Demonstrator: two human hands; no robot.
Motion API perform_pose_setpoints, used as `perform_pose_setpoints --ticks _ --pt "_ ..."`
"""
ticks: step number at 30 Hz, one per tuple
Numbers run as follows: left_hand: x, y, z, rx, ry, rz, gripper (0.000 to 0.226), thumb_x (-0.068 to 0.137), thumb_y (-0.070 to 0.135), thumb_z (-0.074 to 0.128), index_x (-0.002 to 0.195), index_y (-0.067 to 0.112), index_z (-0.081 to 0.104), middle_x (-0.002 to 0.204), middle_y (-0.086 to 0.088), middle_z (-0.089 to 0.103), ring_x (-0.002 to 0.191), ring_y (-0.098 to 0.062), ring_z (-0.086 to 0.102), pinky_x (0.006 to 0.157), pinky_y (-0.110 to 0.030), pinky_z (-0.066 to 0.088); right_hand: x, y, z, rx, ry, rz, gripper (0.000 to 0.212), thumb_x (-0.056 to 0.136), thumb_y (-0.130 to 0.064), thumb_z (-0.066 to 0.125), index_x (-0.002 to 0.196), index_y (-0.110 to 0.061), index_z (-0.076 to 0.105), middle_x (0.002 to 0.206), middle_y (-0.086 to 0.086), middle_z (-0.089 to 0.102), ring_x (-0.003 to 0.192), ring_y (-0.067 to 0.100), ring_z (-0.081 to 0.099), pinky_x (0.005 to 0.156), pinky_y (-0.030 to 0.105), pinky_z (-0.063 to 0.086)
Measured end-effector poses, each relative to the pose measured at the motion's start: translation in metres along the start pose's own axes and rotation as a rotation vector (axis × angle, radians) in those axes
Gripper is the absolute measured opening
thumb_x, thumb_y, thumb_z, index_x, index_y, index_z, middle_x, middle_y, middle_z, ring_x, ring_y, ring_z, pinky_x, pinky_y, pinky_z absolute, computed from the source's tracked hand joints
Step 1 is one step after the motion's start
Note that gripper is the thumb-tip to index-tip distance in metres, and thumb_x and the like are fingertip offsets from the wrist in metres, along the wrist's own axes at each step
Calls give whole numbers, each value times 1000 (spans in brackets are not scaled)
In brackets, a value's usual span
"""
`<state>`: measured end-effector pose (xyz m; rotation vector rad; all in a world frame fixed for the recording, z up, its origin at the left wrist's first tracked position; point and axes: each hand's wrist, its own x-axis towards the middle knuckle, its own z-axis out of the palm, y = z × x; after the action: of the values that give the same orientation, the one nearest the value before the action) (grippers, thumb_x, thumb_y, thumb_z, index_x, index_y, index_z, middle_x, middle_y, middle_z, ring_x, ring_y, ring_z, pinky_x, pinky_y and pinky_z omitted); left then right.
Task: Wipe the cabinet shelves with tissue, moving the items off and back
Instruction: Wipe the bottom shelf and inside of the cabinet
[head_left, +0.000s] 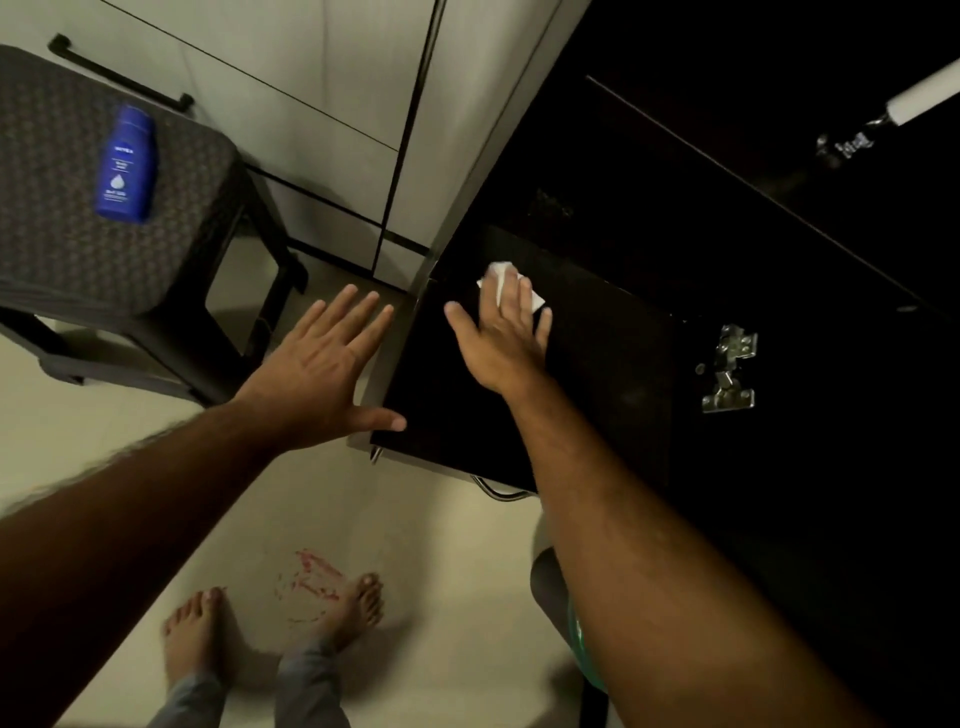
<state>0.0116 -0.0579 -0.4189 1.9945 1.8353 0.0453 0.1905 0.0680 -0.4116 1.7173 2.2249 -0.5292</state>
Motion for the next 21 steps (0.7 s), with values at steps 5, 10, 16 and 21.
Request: perform_pose_setpoints --ticks 5,10,16,21 --pt "11 17 0 -18 29 28 118 62 90 22 149 21 -18 159 -4 -19 145 -19 -24 119 -37 -11 -27 17 9 -13 23 -185 68 97 -59 19 154 -31 -7 160 -6 -21 145 10 -25 116 48 -18" --pt "21 19 -2 -67 77 59 118 64 89 29 150 21 -15 157 -2 -18 146 -19 -22 118 -36 -11 -19 63 0 3 -9 4 64 99 -56 19 153 -35 -7 160 -10 -21 145 7 -22 117 48 -15" --pt "20 6 3 -76 60 53 119 65 94 24 150 21 -15 158 -2 -20 144 -17 -25 117 -35 -12 34 16 -21 133 23 163 72 97 -58 24 155 -25 -3 162 0 -17 147 16 -19 116 49 -15" --pt "14 -11 4 -54 53 57 122 60 98 9 151 19 -9 160 -5 -12 148 -20 -18 120 -41 -4 38 -18 -16 122 67 10 66 99 -48 27 154 -28 -3 162 -2 -15 147 15 -19 117 48 -15"
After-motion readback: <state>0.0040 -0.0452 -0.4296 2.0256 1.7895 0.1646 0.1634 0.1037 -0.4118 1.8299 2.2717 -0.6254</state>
